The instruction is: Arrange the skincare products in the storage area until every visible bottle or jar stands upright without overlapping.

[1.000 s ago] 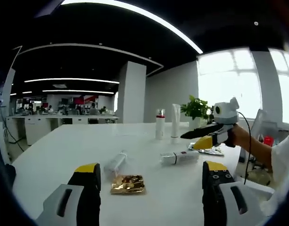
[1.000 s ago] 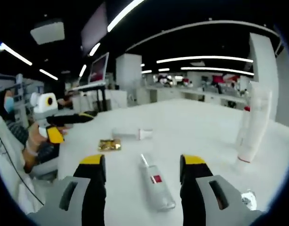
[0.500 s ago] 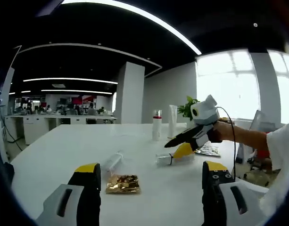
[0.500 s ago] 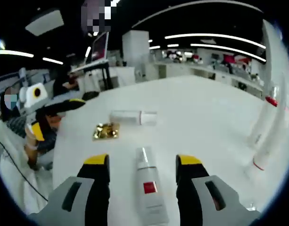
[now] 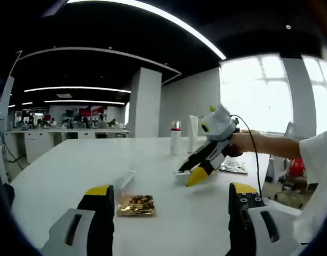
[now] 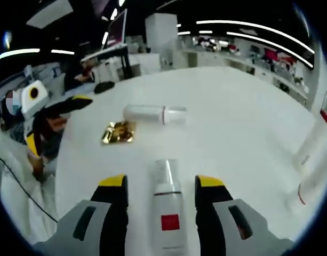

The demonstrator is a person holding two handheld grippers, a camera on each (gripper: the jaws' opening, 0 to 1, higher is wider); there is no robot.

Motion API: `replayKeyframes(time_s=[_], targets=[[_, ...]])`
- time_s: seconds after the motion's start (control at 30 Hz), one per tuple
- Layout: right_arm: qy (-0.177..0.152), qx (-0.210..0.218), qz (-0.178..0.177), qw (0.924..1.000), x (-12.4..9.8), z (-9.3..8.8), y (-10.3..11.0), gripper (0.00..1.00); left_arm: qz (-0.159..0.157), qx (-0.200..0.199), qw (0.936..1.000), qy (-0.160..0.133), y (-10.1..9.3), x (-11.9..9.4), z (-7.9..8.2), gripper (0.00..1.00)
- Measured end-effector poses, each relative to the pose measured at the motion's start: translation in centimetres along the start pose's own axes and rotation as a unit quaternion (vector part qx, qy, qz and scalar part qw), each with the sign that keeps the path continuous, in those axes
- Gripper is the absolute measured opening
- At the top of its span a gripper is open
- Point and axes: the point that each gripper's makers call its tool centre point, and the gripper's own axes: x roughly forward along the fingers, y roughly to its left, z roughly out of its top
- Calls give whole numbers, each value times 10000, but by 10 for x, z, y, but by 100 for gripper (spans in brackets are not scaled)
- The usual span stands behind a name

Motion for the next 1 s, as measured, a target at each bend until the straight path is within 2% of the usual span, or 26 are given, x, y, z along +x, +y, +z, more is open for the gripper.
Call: replayKeyframes(time_s=[0.13, 0.33, 0.57, 0.83, 1.0], targets=[[234, -19, 24, 9997, 6, -5, -3, 45, 18, -37, 10000, -17, 1, -1, -1, 91], [424, -98, -29, 9990, 10, -3, -6, 39, -14, -75, 9999, -79, 0, 1, 1, 92], [668, -355, -137, 9970, 12, -5, -7, 22, 5, -68, 10000, -68, 0, 1, -1, 91], [732, -328, -121, 9967, 12, -3, -4, 21, 9, -123, 9999, -117, 2, 1, 0, 91], [342, -265, -141, 9990, 7, 12, 3, 21, 0, -126, 9999, -108, 1, 2, -1, 91]])
